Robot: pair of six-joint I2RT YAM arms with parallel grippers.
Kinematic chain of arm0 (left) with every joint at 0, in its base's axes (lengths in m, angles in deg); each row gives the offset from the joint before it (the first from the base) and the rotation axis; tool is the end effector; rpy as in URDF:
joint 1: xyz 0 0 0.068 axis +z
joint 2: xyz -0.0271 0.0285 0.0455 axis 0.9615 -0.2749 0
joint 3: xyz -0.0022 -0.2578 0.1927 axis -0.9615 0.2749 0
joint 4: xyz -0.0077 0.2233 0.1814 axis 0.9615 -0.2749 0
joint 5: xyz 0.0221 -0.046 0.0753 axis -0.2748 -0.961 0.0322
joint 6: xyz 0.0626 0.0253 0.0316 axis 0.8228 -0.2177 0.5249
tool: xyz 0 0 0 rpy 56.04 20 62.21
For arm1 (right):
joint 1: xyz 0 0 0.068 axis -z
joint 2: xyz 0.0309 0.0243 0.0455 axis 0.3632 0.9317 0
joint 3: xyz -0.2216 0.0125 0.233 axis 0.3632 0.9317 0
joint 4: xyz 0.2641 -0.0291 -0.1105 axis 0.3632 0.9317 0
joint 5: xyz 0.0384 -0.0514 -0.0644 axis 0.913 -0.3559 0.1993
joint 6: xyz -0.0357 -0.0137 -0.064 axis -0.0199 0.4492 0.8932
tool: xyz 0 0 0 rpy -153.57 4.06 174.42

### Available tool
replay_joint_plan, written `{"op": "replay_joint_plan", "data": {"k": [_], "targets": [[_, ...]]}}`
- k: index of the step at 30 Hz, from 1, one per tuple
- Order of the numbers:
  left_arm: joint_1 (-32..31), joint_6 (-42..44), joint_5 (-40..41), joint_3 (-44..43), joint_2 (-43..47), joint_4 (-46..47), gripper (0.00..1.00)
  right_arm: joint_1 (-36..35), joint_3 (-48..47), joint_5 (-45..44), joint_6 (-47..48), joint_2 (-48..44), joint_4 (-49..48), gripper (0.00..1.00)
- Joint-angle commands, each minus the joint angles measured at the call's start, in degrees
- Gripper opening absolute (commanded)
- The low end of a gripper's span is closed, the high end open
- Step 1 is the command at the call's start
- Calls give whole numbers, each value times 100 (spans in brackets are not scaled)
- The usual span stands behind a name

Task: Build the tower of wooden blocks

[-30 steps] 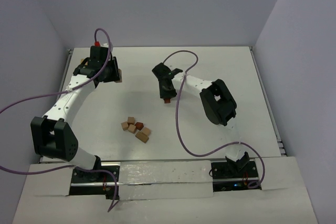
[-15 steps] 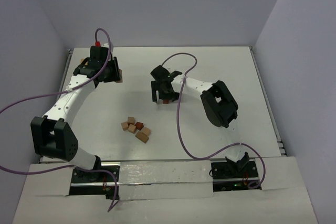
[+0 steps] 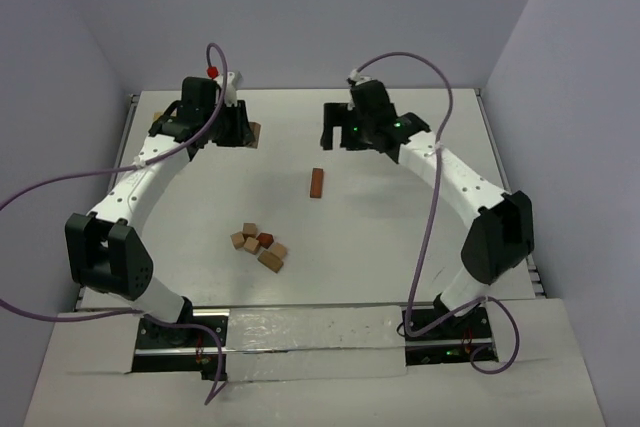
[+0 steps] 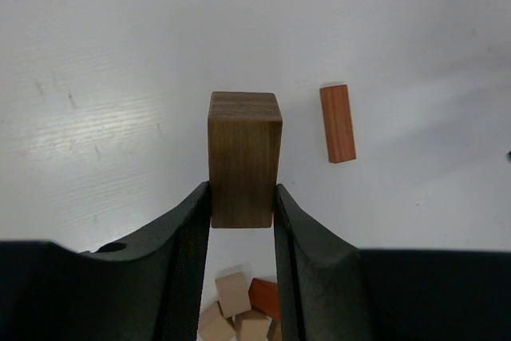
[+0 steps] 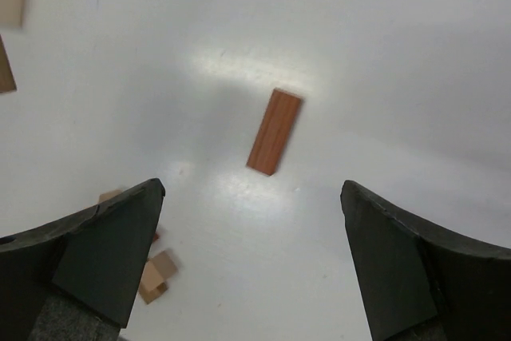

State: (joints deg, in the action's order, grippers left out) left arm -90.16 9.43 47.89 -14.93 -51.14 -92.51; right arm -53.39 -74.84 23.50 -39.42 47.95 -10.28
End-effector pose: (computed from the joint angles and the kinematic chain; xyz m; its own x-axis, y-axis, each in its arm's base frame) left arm 0.3772 -0.1207 0.3605 -0.6958 -0.0135 -0.7181 0.2652 0.9244 -0.2743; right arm 0.3674 0.2293 0.3536 -0.7154 -0.0032 -0.6987 -0.2727 0.9219 0.2750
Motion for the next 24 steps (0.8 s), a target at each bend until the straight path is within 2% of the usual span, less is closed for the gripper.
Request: {"op": "replay_joint_plan", "data": {"k": [1, 5, 9, 15, 24], "targets": [[-54, -151, -246, -288, -175, 515, 0, 505, 647, 445, 423, 205, -462, 97], [-58, -215, -251, -329, -259, 576, 0, 564, 582, 53, 446, 853, -468, 86], [-58, -227, -152, -330, -269, 566, 0, 564, 194, -173, 339, 1526, -240, 81], [-64, -252, -166, -216, -224, 593, 0, 564, -321, -240, 231, 2289, 36, 80], [-67, -256, -187, -207, -252, 596, 0, 555, -802, -111, 240, 2790, 65, 83]]}}
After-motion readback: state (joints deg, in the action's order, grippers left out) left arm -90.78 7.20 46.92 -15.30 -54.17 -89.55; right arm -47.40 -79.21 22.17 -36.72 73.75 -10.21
